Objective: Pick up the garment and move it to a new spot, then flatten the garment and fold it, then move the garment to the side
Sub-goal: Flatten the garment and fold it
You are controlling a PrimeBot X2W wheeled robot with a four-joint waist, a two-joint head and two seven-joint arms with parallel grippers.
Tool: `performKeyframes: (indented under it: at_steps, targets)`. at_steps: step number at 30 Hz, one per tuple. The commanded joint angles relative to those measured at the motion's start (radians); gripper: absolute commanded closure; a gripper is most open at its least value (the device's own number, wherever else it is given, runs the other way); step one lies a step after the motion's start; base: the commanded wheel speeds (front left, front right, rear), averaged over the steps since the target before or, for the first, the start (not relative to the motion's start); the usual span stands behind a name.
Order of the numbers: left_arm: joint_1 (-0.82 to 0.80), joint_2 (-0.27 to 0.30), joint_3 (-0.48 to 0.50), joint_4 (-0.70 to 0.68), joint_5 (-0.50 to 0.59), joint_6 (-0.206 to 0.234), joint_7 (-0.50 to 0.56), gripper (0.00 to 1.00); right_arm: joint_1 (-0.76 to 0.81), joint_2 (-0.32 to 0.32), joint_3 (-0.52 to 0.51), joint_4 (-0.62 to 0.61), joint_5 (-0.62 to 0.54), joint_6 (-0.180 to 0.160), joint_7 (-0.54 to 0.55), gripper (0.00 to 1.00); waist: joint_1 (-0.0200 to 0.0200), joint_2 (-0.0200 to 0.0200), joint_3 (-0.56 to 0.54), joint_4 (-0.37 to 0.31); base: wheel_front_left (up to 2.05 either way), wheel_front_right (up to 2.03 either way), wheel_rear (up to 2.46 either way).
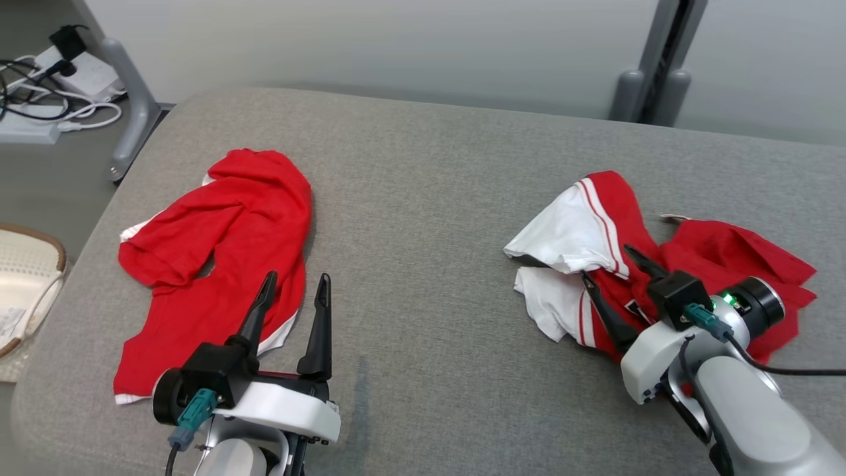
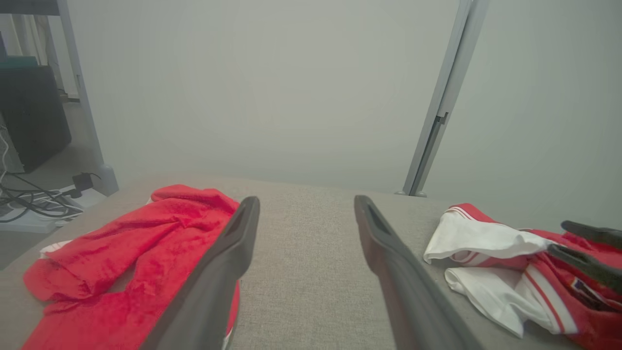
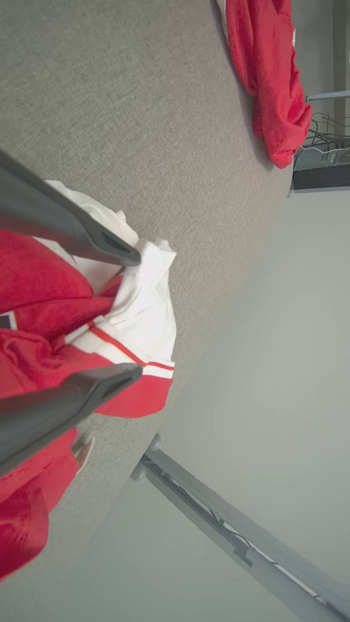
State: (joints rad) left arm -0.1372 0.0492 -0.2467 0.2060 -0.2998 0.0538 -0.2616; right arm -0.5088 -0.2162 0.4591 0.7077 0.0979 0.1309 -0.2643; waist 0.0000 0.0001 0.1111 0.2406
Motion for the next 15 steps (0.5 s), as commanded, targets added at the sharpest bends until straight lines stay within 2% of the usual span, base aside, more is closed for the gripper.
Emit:
performKeyframes:
  at_steps: [1,8,9,10,11,15]
  targets:
    - [-0.017,0.003,-0.003,-0.004,-0.004,0.002,-0.004,0.0,-0.015,-0.01,0.0,0.01,0.009,0.0,-0.002,0.0,0.0,-0.0001,0.009,0.015,0.0,0.0,0.0]
    - [-0.014,0.003,-0.02,-0.005,-0.018,0.011,-0.004,0.0,-0.083,-0.008,0.0,0.128,0.023,0.0,-0.002,0.0,0.0,-0.0001,0.021,0.053,0.0,0.0,0.0]
    - [-0.013,0.003,-0.021,-0.005,-0.018,0.01,-0.004,0.0,-0.091,-0.004,-0.005,0.142,0.03,0.0,-0.001,0.52,0.0,-0.0001,0.021,0.056,0.0,0.0,0.0]
    - [-0.012,0.003,-0.021,-0.005,-0.018,0.01,-0.004,0.0,-0.101,-0.001,-0.007,0.15,0.036,0.0,-0.002,0.87,0.0,-0.0001,0.022,0.058,0.0,0.0,0.0]
    - [-0.011,0.003,-0.022,-0.005,-0.018,0.011,-0.004,0.0,-0.108,-0.001,-0.008,0.157,0.042,0.0,-0.001,1.0,0.0,-0.0001,0.021,0.06,0.0,0.0,0.0]
    - [-0.011,0.003,-0.021,-0.007,-0.023,0.017,-0.004,0.0,-0.131,-0.008,-0.015,0.167,0.056,0.0,-0.001,1.0,0.0,-0.0001,0.017,0.066,0.0,0.0,0.0]
